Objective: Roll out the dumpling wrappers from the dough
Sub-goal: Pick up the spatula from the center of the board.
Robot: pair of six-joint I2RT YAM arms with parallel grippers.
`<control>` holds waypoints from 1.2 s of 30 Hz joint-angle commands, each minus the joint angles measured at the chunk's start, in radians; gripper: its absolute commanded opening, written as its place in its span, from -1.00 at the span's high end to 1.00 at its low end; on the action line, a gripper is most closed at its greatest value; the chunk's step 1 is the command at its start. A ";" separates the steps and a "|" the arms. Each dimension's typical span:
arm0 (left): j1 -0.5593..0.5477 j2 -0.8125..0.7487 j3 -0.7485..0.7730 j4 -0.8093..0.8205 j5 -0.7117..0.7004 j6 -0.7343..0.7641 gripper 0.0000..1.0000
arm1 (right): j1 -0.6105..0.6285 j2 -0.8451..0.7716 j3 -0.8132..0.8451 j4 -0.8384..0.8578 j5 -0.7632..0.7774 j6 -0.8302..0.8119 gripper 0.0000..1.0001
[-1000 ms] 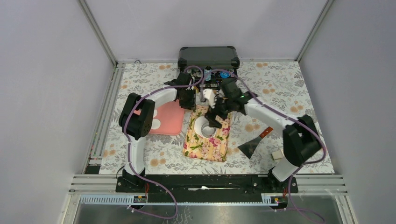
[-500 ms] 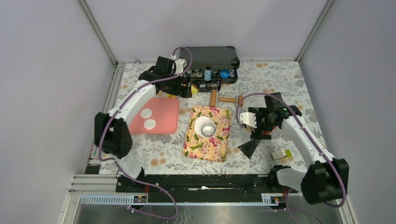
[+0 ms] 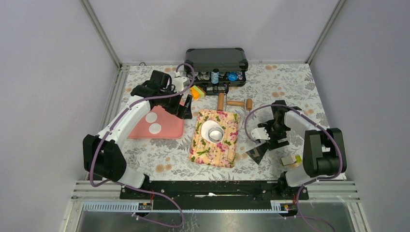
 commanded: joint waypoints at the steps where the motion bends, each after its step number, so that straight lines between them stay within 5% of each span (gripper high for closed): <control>1: 0.002 0.000 0.016 0.024 0.053 0.023 -0.98 | -0.009 0.063 0.016 0.024 -0.006 -0.085 -0.77; 4: 0.003 0.003 0.024 0.026 0.061 0.019 -0.98 | -0.009 0.103 0.014 0.049 -0.025 -0.090 -0.47; 7: 0.004 0.006 0.038 0.027 0.066 0.021 -0.98 | -0.009 0.131 0.014 0.063 -0.028 -0.076 0.55; 9: 0.002 0.012 0.064 0.023 0.063 0.019 -0.98 | -0.010 0.123 0.025 0.079 -0.036 -0.040 1.00; 14: -0.001 0.067 0.195 0.013 0.102 -0.017 -0.98 | -0.028 -0.017 0.096 0.083 -0.061 0.025 1.00; 21: -0.144 0.152 0.482 -0.067 0.104 -0.046 -0.98 | -0.032 -0.363 0.088 0.105 -0.144 -0.171 1.00; 25: -0.251 0.204 0.609 -0.093 0.075 -0.054 -0.98 | -0.022 -0.389 0.177 0.026 -0.237 -0.136 1.00; 36: -0.437 0.469 0.820 -0.188 0.033 -0.101 -0.98 | 0.111 -0.490 0.086 0.065 -0.393 -0.021 1.00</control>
